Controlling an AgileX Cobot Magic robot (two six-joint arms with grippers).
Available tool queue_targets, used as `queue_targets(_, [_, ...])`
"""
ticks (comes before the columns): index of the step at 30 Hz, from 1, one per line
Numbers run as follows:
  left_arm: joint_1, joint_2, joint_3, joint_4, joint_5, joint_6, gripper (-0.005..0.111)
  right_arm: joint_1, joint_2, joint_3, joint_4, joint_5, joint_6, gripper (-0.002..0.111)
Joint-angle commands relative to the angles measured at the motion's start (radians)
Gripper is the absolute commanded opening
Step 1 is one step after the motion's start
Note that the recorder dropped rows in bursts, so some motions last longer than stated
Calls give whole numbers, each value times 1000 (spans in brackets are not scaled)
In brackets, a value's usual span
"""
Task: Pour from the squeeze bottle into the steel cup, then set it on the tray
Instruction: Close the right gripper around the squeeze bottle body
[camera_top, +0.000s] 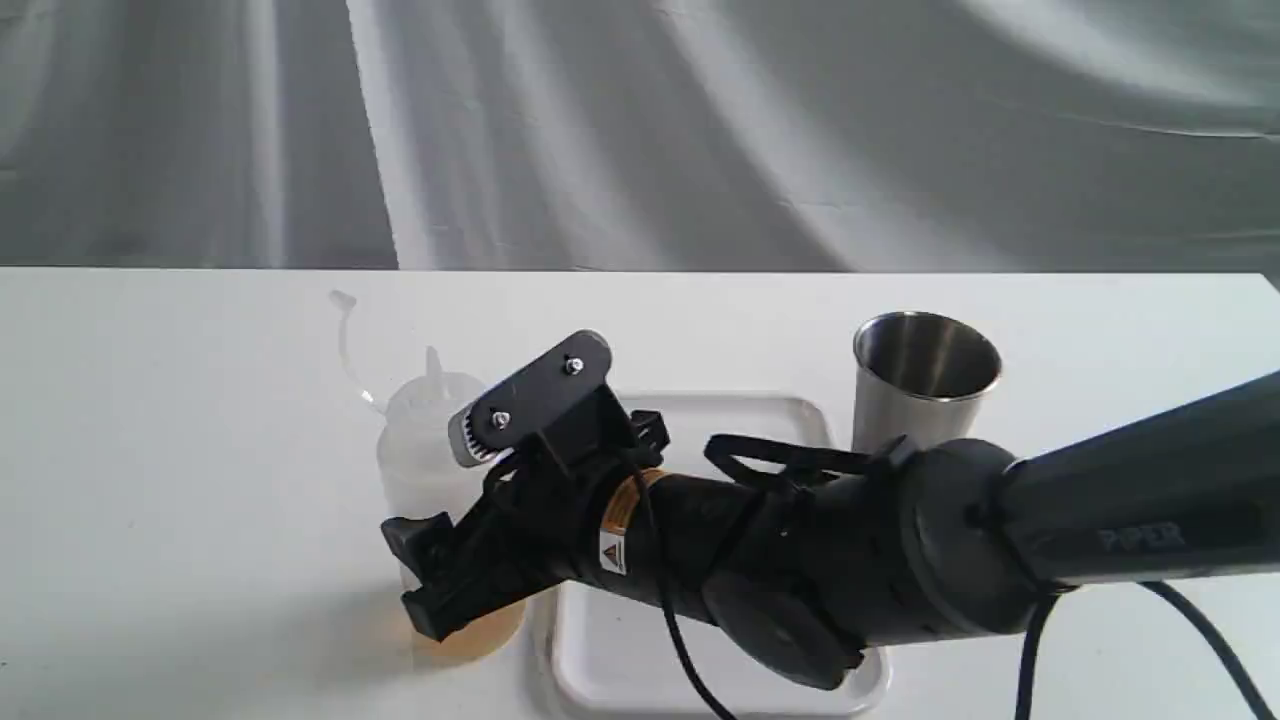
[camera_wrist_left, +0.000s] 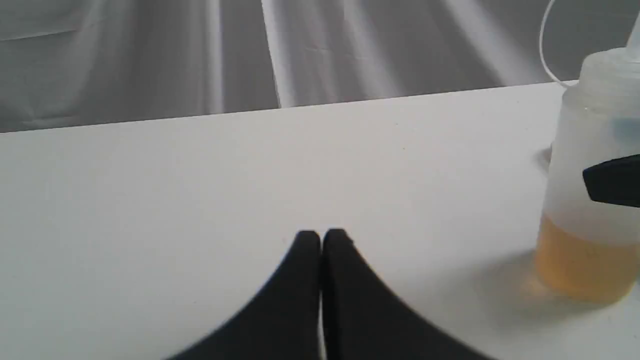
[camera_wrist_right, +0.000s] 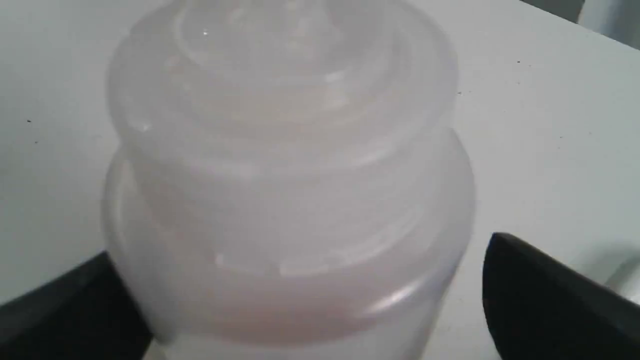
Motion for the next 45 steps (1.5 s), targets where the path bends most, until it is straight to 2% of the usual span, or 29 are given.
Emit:
queue_targets(1, [2,-3,4,-1,-8,-5,0,1,7,-14,-6,-9,-4,83])
queue_targets(13, [2,-3,4,-1,-8,-2,0,1,38,-14,0,-34,-4,83])
queue_targets(24, [2,-3,4,-1,-8,-5,0,1,38,-14,0,-46,9,76])
queue_targets(27, [2,-3,4,-1,-8,-5,0,1,38,-14,0,-48,9,67])
queue_targets(30, [2,-3,4,-1,-8,-5,0,10,38,-14,0,-48,9,51])
queue_targets(35, [2,-3,4,-1,-8,-2,0,26,36,-14,20,-48,9,32])
queue_targets(41, [2,-3,4,-1,-8,-2,0,33,-19,-14,28,-11,13,19])
queue_targets(45, [2,-3,4,-1,-8,-2,0,31,-93,-14,28,87,16,17])
